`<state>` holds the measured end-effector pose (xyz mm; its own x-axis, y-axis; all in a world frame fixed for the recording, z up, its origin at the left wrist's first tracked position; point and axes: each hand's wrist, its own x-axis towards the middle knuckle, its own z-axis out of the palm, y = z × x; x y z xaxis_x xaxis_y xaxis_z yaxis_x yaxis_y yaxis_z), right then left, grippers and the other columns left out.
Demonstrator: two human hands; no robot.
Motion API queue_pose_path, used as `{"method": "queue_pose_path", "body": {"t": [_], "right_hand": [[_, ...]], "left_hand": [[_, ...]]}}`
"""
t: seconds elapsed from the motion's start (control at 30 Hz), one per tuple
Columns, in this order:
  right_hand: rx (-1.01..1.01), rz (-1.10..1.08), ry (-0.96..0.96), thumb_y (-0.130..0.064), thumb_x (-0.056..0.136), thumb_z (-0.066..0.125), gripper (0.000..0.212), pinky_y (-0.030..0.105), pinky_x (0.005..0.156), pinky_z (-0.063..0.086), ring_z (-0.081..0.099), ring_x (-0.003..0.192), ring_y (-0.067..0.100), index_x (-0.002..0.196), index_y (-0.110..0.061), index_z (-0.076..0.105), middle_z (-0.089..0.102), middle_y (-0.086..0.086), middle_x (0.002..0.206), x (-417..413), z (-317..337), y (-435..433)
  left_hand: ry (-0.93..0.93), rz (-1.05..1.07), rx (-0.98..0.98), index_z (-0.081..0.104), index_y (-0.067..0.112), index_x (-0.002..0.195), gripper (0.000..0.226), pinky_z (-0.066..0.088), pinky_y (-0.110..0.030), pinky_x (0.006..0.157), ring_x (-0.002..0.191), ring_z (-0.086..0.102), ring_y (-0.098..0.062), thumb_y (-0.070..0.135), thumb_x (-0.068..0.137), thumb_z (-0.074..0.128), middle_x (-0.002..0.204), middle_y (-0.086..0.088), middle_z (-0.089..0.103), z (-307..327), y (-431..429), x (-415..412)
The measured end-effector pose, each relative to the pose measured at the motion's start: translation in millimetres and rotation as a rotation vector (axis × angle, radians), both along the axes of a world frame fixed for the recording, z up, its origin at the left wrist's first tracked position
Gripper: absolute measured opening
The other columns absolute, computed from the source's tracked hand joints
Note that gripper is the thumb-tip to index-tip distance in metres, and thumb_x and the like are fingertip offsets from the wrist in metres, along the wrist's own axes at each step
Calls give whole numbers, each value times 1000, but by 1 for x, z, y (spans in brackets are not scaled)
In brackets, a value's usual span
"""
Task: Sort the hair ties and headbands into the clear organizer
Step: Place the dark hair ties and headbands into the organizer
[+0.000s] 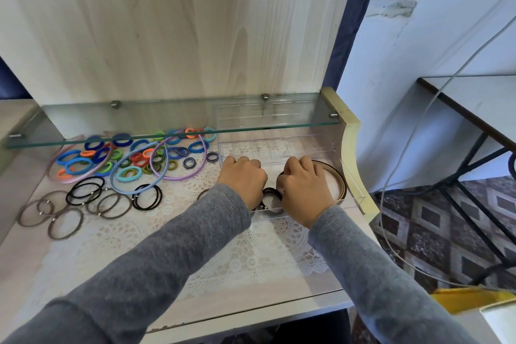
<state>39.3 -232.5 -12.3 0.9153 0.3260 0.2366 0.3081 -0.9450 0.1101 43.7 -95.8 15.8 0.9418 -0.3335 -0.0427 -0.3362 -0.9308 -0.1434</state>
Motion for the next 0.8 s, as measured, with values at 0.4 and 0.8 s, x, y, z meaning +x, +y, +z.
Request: {"method": "queue_pose_path", "body": {"t": [0.4, 0.8], "right_hand": [[30, 46, 104, -17, 82, 53, 20, 37, 82, 32, 39, 100, 28, 88, -20, 71, 49, 3, 101, -5, 15, -3], [188, 83, 175, -44, 66, 11, 73, 38, 85, 29, 41, 100, 30, 95, -18, 72, 54, 5, 103, -4, 15, -3]], "left_hand": [[-34, -17, 55, 66, 24, 100, 19, 33, -39, 89, 106, 50, -25, 18, 87, 53, 107, 0, 58, 1, 4, -2], [0, -54, -17, 59, 28, 112, 27, 33, -40, 93, 111, 50, -24, 19, 89, 50, 113, 1, 58, -4, 4, -1]]}}
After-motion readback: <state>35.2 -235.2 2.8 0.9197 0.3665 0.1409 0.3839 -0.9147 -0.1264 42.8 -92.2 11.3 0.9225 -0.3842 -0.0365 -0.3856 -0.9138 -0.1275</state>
